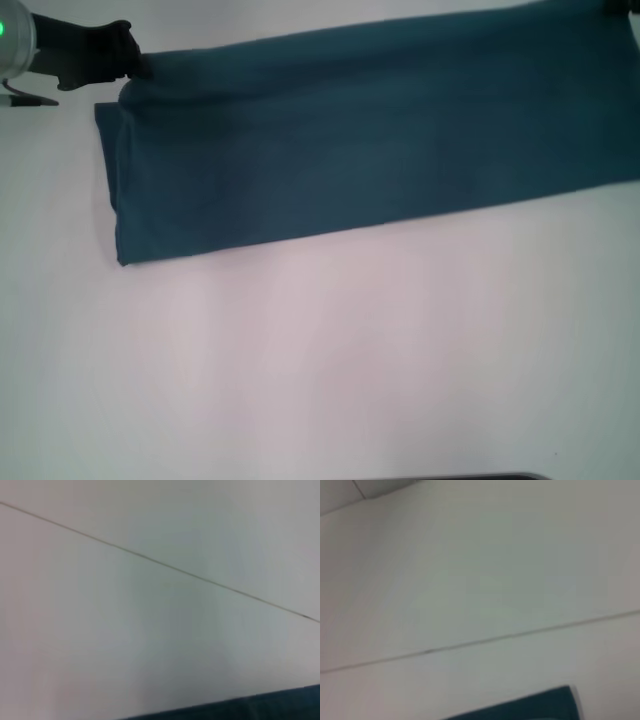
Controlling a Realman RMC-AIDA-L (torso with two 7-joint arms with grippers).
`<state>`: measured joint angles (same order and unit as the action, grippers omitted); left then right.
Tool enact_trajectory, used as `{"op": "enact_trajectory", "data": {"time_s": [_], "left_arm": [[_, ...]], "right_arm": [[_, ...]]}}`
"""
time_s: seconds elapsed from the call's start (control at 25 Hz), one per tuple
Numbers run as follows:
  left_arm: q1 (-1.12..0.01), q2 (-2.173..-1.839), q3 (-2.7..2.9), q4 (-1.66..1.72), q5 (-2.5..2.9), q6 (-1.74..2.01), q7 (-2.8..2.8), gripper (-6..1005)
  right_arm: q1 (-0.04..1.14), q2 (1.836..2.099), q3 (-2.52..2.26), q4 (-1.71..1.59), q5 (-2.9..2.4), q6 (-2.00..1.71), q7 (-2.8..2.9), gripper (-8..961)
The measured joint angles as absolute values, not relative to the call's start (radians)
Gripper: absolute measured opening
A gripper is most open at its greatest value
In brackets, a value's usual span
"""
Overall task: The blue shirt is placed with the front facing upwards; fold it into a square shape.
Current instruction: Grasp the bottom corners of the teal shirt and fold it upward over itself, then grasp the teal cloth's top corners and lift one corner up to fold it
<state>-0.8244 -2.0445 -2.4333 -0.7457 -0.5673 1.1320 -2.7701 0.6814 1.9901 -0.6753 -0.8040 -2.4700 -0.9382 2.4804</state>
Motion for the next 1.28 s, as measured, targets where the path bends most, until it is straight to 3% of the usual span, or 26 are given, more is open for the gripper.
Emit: {"op": "enact_trajectory", "data": {"time_s": [0.4,0.8,0.92,1.16,1.28], "left_arm": [[-0.828,-2.045,-2.43,-0.747,-0.567,1.127,-2.774,93],[-0.817,-2.04,-2.444,-0.738,-0.585,1.102,-2.771,99],[-0.817,-2.035,-2.447,-0.722,-0.585,1.103,-2.777,100],[-0.796,-2.037,-2.478,-0.739,-0.591,1.112,-2.796,103],[-0.764,-2.048,-2.502,-0.805,-0.624,1.145,-2.791,213]], "right_arm": [[0.755,1.982,-0.772,-0.712,-2.496,-0.823,2.483,32],[0.75,1.976,-0.764,-0.701,-2.509,-0.831,2.491,34],[0.748,1.957,-0.76,-0.692,-2.518,-0.846,2.501,35],[0.746,1.902,-0.746,-0.69,-2.543,-0.868,2.53,160],[0.741,1.873,-0.706,-0.729,-2.537,-0.942,2.523,222]]}}
